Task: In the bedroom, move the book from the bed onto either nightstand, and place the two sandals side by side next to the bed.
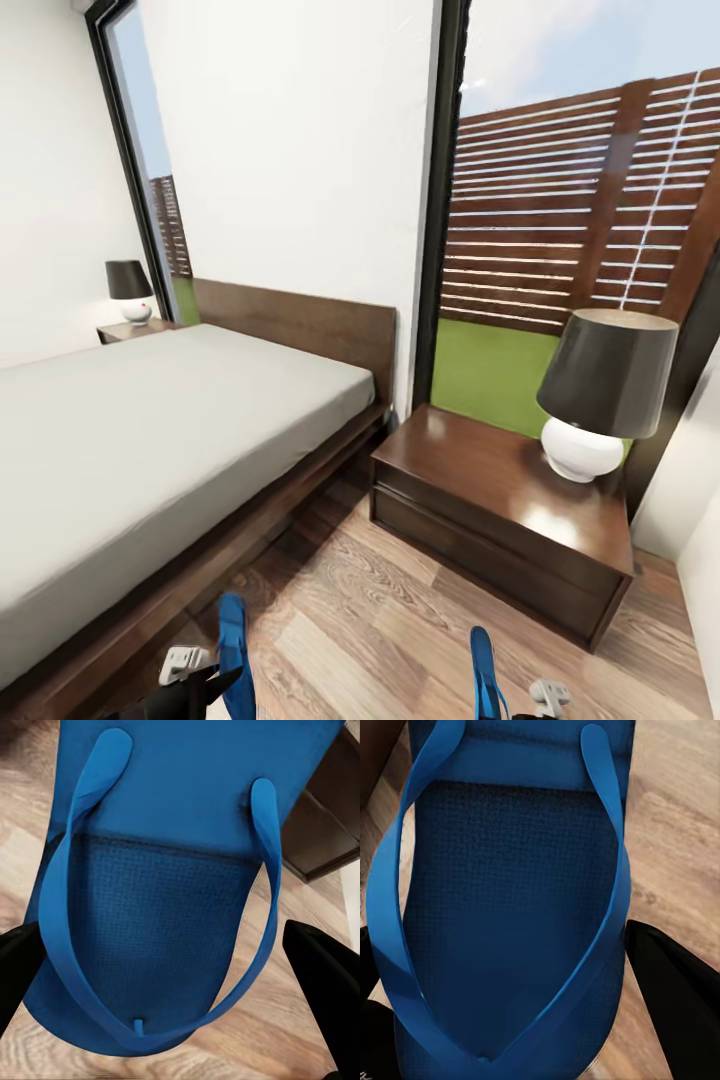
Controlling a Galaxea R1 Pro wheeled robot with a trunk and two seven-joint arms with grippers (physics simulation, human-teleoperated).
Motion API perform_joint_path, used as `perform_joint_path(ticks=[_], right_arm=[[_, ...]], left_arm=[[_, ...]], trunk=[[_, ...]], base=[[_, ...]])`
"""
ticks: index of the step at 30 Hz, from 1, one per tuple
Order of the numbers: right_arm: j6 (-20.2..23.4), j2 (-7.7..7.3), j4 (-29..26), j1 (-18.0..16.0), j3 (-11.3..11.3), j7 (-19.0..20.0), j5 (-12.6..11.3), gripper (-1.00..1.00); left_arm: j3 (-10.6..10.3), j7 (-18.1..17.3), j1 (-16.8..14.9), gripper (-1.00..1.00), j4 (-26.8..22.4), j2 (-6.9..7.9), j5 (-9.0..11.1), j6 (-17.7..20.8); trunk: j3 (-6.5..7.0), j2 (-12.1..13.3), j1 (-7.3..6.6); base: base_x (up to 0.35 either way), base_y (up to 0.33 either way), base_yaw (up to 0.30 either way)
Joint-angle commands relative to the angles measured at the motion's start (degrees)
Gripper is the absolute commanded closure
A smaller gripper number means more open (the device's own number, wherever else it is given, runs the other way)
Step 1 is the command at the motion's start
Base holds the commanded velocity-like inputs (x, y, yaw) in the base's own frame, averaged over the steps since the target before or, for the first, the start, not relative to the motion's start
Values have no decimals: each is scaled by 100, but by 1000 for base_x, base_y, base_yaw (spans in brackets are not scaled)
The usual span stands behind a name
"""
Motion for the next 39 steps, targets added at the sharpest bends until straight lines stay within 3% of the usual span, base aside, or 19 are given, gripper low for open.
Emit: perform_joint_path(ticks=[1,39], right_arm=[[25,-2,1,-1,-14,23,-26,100],[25,-2,5,0,-14,23,-26,100]], left_arm=[[51,-36,-11,100,-3,-5,-46,18],[54,-29,-11,100,-3,-31,-49,16]], trunk=[[-6,-3,-1],[-6,-3,-1]], base=[[0,0,287],[4,-13,287]])
